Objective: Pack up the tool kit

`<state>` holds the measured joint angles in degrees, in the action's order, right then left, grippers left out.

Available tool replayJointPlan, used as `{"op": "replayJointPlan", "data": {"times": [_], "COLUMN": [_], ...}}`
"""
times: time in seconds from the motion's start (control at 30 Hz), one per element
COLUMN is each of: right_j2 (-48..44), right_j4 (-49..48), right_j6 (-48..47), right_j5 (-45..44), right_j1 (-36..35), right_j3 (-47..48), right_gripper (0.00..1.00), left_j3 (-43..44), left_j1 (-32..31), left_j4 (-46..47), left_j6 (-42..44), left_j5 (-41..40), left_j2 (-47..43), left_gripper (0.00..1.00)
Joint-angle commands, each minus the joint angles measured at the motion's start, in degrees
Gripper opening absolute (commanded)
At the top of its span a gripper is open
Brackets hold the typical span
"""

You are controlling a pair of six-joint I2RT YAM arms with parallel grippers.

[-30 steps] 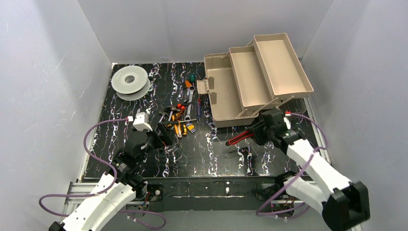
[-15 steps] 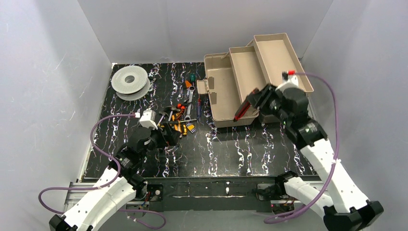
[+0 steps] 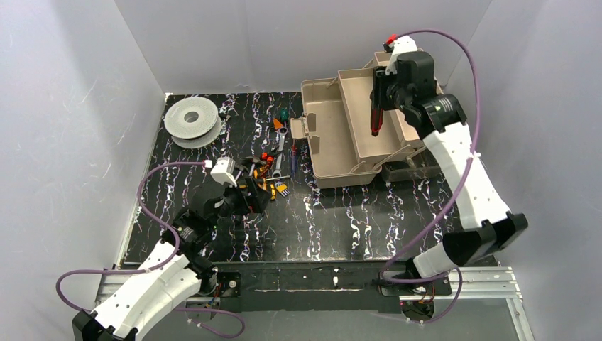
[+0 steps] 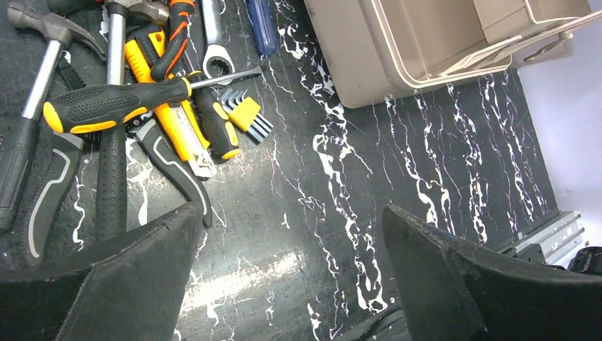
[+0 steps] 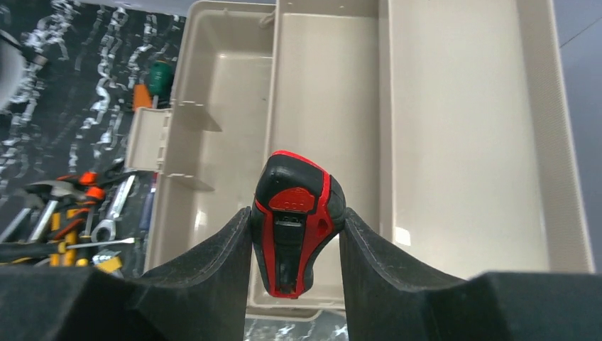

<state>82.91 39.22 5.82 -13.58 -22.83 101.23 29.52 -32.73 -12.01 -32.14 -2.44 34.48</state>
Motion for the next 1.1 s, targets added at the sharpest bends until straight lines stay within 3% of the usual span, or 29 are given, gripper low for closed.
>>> {"op": "replayJointPlan", "data": {"times": [0.0,0.47,0.5,0.57,0.63,0.67,0.7,0.9,1.07], "right_j2": [5.8,25.1,26.0,27.3,27.0,26.4,25.3,13.5,8.4], "right_j4": [6.2,17.9,18.9,20.1,20.2,20.1,19.6,13.1,11.9], "right_j6": [-8.0,-3.4,-3.0,-2.0,-1.4,-1.2,-1.1,-0.9,0.0], "right_j5": [-1.0,5.7,6.4,6.1,5.0,4.6,4.4,12.3,9.3], "right_j1": [1.4,4.2,4.6,5.1,5.1,5.1,5.1,4.4,-0.2], "right_j3": [10.0,26.0,27.1,28.7,29.0,28.8,28.4,18.0,12.9], "right_gripper": [0.01,0.01,0.06,0.34,0.46,0.63,0.71,0.82,0.82], "left_j3": [2.4,4.3,4.2,4.4,4.6,4.6,4.6,4.6,4.9], "left_j1": [0.0,0.0,0.0,0.0,0.0,0.0,0.1,0.0,0.0], "left_j4": [0.0,-1.5,-1.7,-2.3,-3.3,-3.9,-4.4,-6.2,-5.5], "left_j6": [-0.5,-0.4,-0.5,-0.9,-1.8,-2.4,-3.0,-4.6,-4.7], "left_j5": [1.2,-3.7,-4.0,-4.7,-6.3,-7.6,-8.8,-14.6,-15.1], "left_j2": [1.6,3.8,3.8,4.2,4.4,4.6,4.7,5.1,6.5], "left_gripper": [0.98,0.98,0.98,0.98,0.98,0.98,0.98,0.98,0.98]}}
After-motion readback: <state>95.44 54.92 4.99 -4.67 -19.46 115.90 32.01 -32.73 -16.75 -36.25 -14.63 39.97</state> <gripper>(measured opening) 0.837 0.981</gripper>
